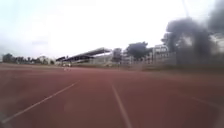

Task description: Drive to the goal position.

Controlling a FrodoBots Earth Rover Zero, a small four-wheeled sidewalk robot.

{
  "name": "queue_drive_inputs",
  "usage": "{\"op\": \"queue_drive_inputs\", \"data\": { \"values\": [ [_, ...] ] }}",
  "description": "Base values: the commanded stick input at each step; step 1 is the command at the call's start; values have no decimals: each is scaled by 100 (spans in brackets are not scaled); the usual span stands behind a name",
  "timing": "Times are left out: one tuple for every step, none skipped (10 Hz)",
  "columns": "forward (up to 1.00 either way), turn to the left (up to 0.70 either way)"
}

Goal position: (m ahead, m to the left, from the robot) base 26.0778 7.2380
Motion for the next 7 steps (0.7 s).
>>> {"op": "queue_drive_inputs", "data": {
  "values": [
    [70, -18],
    [70, 0],
    [70, 0],
    [70, 0],
    [70, 0],
    [70, 0],
    [70, 0]
  ]
}}
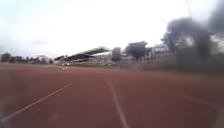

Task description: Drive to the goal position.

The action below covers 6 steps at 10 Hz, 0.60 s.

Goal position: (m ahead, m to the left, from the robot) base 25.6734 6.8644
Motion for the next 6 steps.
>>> {"op": "queue_drive_inputs", "data": {
  "values": [
    [70, 0],
    [70, 0],
    [70, 0],
    [70, 0],
    [70, 1],
    [70, 0]
  ]
}}
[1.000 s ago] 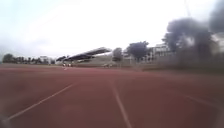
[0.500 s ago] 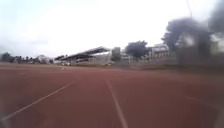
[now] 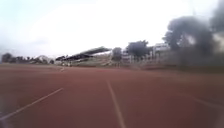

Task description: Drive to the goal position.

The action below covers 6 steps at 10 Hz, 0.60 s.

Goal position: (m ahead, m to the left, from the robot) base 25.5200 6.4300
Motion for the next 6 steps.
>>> {"op": "queue_drive_inputs", "data": {
  "values": [
    [70, 0],
    [70, 1],
    [70, 2],
    [70, 0],
    [70, 0],
    [70, 0]
  ]
}}
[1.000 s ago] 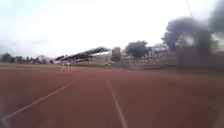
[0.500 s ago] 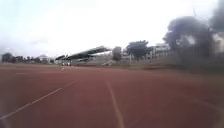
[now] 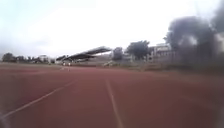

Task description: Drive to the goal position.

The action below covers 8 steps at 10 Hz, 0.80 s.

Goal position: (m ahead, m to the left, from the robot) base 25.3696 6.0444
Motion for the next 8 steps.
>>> {"op": "queue_drive_inputs", "data": {
  "values": [
    [70, 0],
    [70, 0],
    [70, 0],
    [70, 2],
    [70, 0],
    [70, 0],
    [70, 0],
    [70, 0]
  ]
}}
